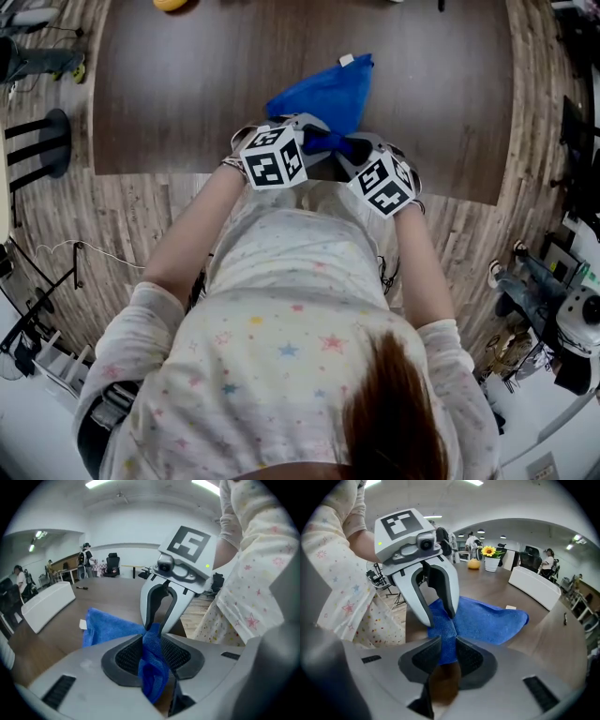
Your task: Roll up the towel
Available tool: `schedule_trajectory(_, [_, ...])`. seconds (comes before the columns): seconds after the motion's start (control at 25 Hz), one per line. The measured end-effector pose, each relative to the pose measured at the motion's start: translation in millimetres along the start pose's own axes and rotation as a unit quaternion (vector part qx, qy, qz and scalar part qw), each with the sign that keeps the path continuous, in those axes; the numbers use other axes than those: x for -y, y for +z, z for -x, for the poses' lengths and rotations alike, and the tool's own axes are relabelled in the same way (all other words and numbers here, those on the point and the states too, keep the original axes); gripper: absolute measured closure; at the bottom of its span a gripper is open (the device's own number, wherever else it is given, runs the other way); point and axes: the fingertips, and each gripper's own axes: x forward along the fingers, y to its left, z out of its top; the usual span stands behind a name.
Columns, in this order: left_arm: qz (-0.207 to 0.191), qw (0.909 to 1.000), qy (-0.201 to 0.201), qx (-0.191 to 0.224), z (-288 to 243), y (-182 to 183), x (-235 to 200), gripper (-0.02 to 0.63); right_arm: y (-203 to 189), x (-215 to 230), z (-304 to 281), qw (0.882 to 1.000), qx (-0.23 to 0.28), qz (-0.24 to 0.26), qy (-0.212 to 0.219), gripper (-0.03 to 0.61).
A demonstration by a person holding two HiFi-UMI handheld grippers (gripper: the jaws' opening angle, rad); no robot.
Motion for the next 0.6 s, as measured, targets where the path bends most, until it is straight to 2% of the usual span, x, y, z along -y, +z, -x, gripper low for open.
schedule_trajectory(0.08, [-0.018,0.9995,0.020,0.019,7,6,-2,0.506,2,8,1,1.000,0.007,-0.015,-0.009,0.487])
schedule_trajectory(0.16, [-0.032,0.9992,0.020,0.017,6,5,2,0.506,2,12,2,1.000,0.010,-0.020,-0.015,0.487])
schedule_trajectory(0.36, [-0.088,0.9945,0.026,-0.050,-14,-15,8,0.459,1,20,0,0.999,0.011,-0.030,-0.029,0.486])
schedule_trajectory(0.48, [-0.087,0.9931,0.043,-0.065,-20,-21,-1,0.470,8,22,4,0.998,0.023,-0.038,-0.037,0.488])
schedule_trajectory(0.6, [-0.069,0.9952,0.035,-0.059,-18,-21,-6,0.497,16,17,12,0.998,0.038,-0.032,-0.033,0.494])
